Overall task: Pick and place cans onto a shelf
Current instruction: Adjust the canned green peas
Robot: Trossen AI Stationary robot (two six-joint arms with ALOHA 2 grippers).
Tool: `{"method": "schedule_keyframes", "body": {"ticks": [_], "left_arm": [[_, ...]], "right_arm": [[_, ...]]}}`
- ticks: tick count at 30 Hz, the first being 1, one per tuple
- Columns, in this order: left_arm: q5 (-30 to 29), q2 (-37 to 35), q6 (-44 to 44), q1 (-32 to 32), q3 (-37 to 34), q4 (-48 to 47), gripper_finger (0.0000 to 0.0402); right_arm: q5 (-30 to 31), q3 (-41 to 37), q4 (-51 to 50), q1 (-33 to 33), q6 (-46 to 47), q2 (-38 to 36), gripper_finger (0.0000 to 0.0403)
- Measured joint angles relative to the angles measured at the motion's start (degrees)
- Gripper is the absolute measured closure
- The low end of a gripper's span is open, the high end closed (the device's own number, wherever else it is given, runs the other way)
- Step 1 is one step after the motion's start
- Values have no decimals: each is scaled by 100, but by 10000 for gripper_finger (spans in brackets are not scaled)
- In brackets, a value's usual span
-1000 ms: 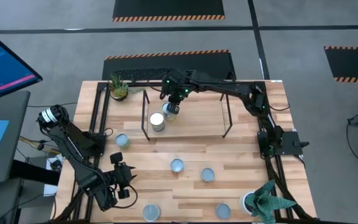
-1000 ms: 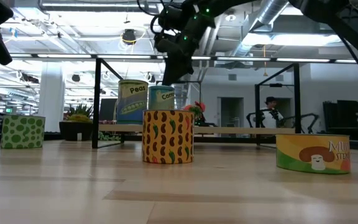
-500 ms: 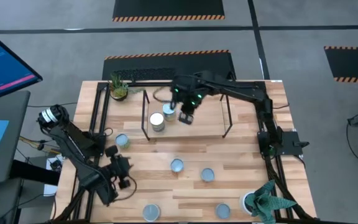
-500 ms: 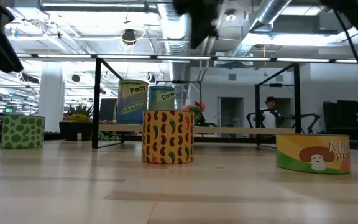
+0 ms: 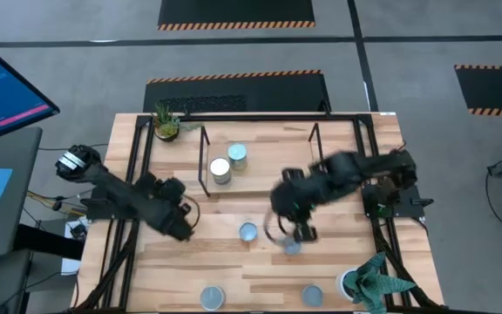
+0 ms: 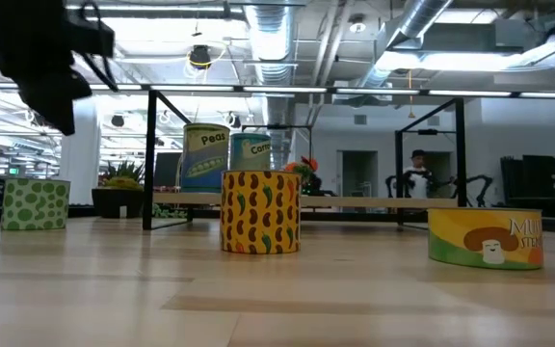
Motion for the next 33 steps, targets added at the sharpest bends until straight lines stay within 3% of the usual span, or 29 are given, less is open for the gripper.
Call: {"method": "schedule_keyframes", "body": {"ticks": [8, 15, 23, 33], "left_arm": [[236, -2, 1038, 1078, -114, 42, 262], [1390, -54, 1688, 1709, -1159, 1280, 263], [2086, -106, 1416, 1567, -1314, 2029, 263], [1922, -101, 1405, 842, -344, 2021, 262]], "right_arm": [[668, -1, -42, 1373, 648, 33, 331], [1369, -7, -46, 2207, 1262, 33, 331], [1723, -7, -46, 2697, 1451, 38, 331], [1741, -7, -50, 2710, 1584, 38, 331]]}}
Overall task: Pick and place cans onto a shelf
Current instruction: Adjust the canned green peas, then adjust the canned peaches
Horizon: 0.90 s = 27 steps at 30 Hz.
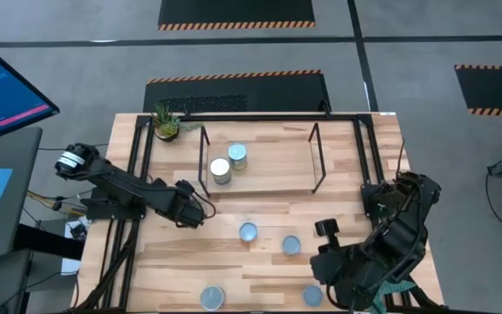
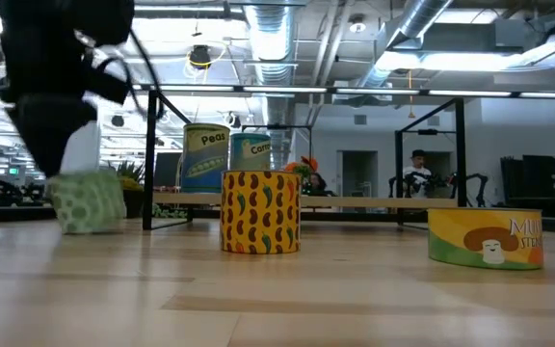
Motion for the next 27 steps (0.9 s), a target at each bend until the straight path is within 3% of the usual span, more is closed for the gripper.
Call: {"method": "schedule_keyframes", "body": {"ticks": [7, 15, 22, 27], "left_arm": [[-97, 0, 161, -261, 397, 467, 262], [-162, 4, 204, -260, 254, 406, 262], [-382, 11, 321, -262, -193, 1748, 262], [-502, 11, 1077, -289, -184, 3071, 262]], "right_arm": [[3, 1, 2, 0, 2, 2, 331], [3, 2, 1, 0, 120, 3, 331], [2, 2, 0, 0, 192, 4, 331], [1, 2, 0, 0, 195, 7, 331]]}}
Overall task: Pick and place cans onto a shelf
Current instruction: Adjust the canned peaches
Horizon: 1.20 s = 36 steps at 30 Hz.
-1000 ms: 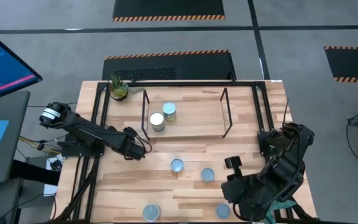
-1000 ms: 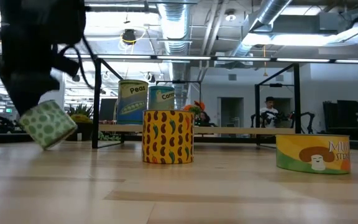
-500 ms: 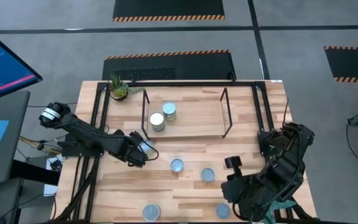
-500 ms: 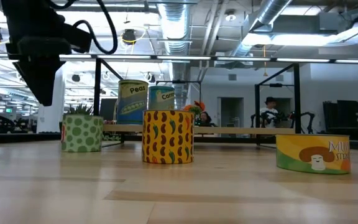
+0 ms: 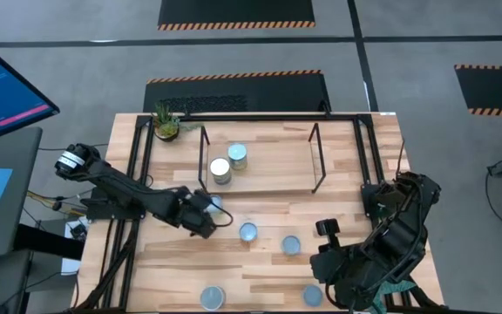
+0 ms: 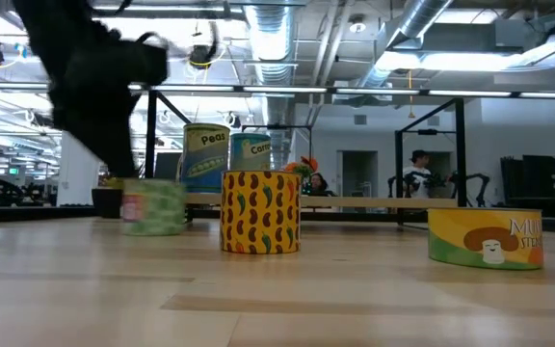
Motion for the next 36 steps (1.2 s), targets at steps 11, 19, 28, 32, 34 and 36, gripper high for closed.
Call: {"method": "schedule_keyframes", "body": {"ticks": [11, 19, 28, 32, 34, 36], "left_arm": [[1253, -7, -571, -721, 5, -567, 262], [2646, -7, -2133, -2113, 5, 218, 262], [927, -7, -3392, -3785, 5, 2757, 277], [396, -7, -2746, -4045, 5, 3398, 317], [440, 74, -2388, -4069, 16, 3604, 343], [631, 326, -2077, -4043, 127, 3613, 371]], "right_arm": [[-4, 0, 0, 2, -15, 0, 331], [-4, 0, 0, 2, -48, 0, 331], [-4, 0, 2, 2, -68, 0, 331], [-4, 2, 0, -19, -68, 0, 331], [-4, 2, 0, -57, -60, 5, 331], [2, 2, 0, -68, -48, 8, 331]]}}
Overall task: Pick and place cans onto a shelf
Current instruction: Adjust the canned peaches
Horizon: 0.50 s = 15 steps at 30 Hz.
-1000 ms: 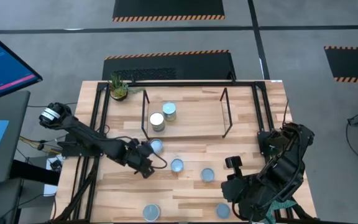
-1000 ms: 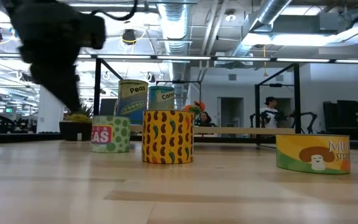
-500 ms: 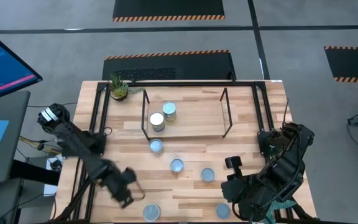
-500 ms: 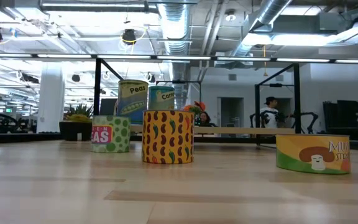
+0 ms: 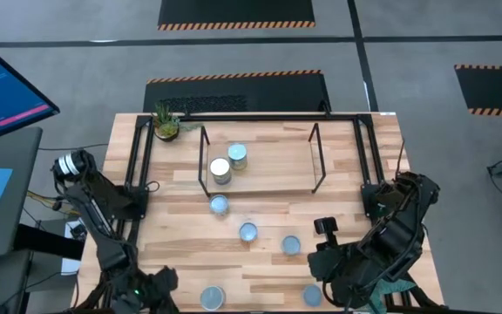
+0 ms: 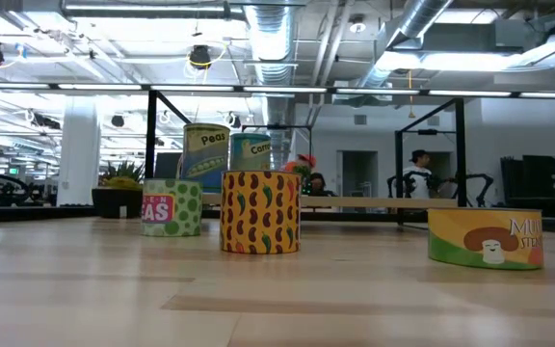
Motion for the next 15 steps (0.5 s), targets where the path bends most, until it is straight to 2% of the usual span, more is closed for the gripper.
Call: {"method": "schedule_keyframes", "body": {"ticks": [3, 7, 12, 15], "left_arm": [[422, 559, 448, 122, 369, 3, 396], [409, 1316, 1341, 210, 1067, -150, 399], [-174, 2167, 1728, 249, 1931, -814, 401], [-859, 2609, 1733, 318, 2314, -1100, 401]], "right_arm": [[-9, 0, 0, 3, 0, -1, 331], [-11, 0, 2, -50, 0, -1, 331], [-4, 0, -1, -118, -1, 1, 331], [-2, 0, 0, -129, -5, 1, 331]]}}
